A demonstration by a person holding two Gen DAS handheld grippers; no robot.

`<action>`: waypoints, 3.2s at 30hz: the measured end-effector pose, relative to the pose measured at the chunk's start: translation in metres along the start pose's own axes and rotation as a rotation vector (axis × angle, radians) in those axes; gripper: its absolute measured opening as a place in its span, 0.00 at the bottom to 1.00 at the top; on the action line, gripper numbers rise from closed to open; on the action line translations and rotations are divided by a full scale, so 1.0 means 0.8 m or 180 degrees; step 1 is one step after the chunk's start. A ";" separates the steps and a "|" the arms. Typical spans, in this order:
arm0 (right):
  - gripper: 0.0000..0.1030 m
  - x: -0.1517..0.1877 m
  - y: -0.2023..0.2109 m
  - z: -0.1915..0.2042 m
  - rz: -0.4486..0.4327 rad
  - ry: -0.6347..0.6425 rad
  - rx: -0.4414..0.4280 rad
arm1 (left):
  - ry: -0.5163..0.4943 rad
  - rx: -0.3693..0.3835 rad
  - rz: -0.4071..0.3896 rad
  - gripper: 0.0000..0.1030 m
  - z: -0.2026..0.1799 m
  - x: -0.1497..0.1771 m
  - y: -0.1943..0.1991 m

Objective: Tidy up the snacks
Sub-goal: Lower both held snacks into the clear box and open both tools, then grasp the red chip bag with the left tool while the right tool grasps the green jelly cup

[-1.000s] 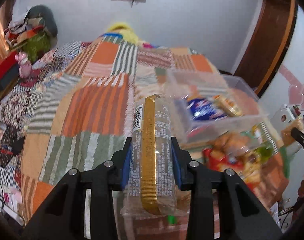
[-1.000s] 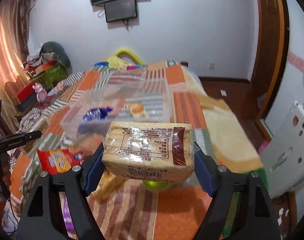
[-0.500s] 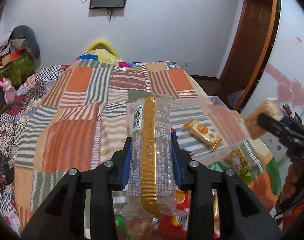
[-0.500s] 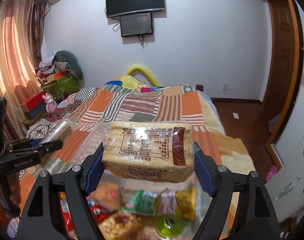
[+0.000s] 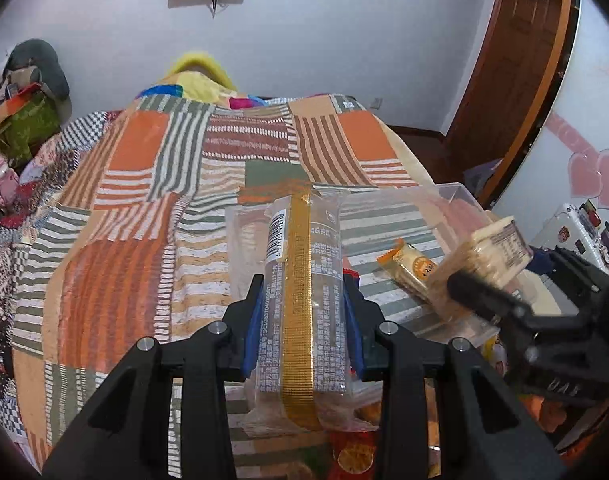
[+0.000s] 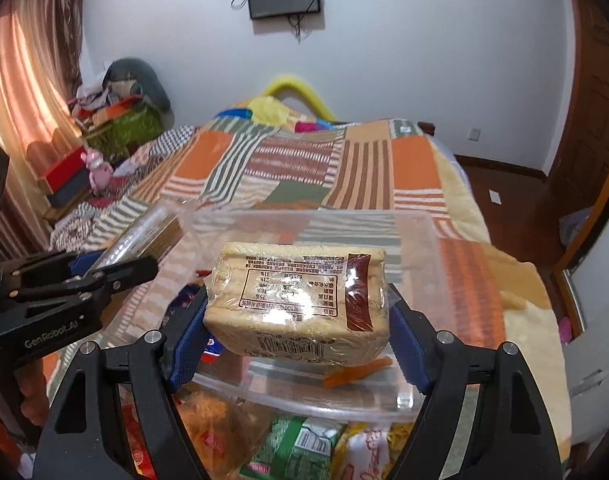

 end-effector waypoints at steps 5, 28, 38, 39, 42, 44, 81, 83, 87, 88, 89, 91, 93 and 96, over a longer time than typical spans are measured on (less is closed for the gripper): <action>0.75 0.004 -0.010 -0.001 0.0105 0.0029 -0.0032 | 0.0070 -0.0016 0.0153 0.35 0.001 0.004 -0.014; 0.93 -0.007 0.063 -0.015 -0.0223 0.0112 0.0077 | -0.0121 0.0045 -0.0251 0.69 -0.023 0.016 0.107; 0.93 0.036 0.104 -0.042 -0.0275 0.0131 0.0209 | -0.0261 0.0122 0.0103 0.82 -0.048 0.092 0.100; 0.93 0.043 0.105 -0.045 -0.0253 0.0129 0.0224 | -0.0273 0.0139 0.0147 0.83 -0.051 0.100 0.098; 0.93 0.065 0.106 -0.054 -0.0170 0.0131 0.0281 | -0.0291 0.0201 0.0255 0.86 -0.059 0.120 0.091; 0.93 0.081 0.103 -0.058 -0.0099 0.0112 0.0293 | -0.0265 0.0201 0.0307 0.87 -0.061 0.132 0.086; 0.42 0.145 0.066 -0.049 0.0312 -0.0091 -0.0040 | -0.0572 0.0172 0.0493 0.63 -0.079 0.166 0.034; 0.42 0.144 0.071 -0.048 0.0288 -0.0077 -0.0039 | -0.0564 0.0165 0.0449 0.63 -0.078 0.165 0.045; 0.42 0.137 0.081 -0.050 0.0206 -0.0089 -0.0039 | -0.0501 0.0167 0.0376 0.63 -0.073 0.164 0.067; 0.42 0.134 0.085 -0.051 0.0180 -0.0095 -0.0044 | -0.0475 0.0182 0.0349 0.63 -0.072 0.162 0.074; 0.42 0.132 0.088 -0.051 0.0153 -0.0099 -0.0048 | -0.0462 0.0190 0.0317 0.63 -0.071 0.159 0.079; 0.42 0.125 0.096 -0.052 0.0085 -0.0096 -0.0046 | -0.0449 0.0204 0.0234 0.63 -0.072 0.152 0.093; 0.41 0.116 0.104 -0.052 0.0004 -0.0093 -0.0051 | -0.0472 0.0200 0.0103 0.63 -0.075 0.142 0.110; 0.41 0.102 0.111 -0.050 -0.0097 -0.0090 -0.0062 | -0.0478 0.0217 -0.0056 0.63 -0.080 0.125 0.129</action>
Point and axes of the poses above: each gripper's, at about its wrist camera, not at the fingertips, and y roughly against the way its jaws point, z to its left, x to its underside, the point moved 8 cm from there along -y, roughly the way its jaws point, and after that the axes turned 1 degree about z, right-handed, at the moved point
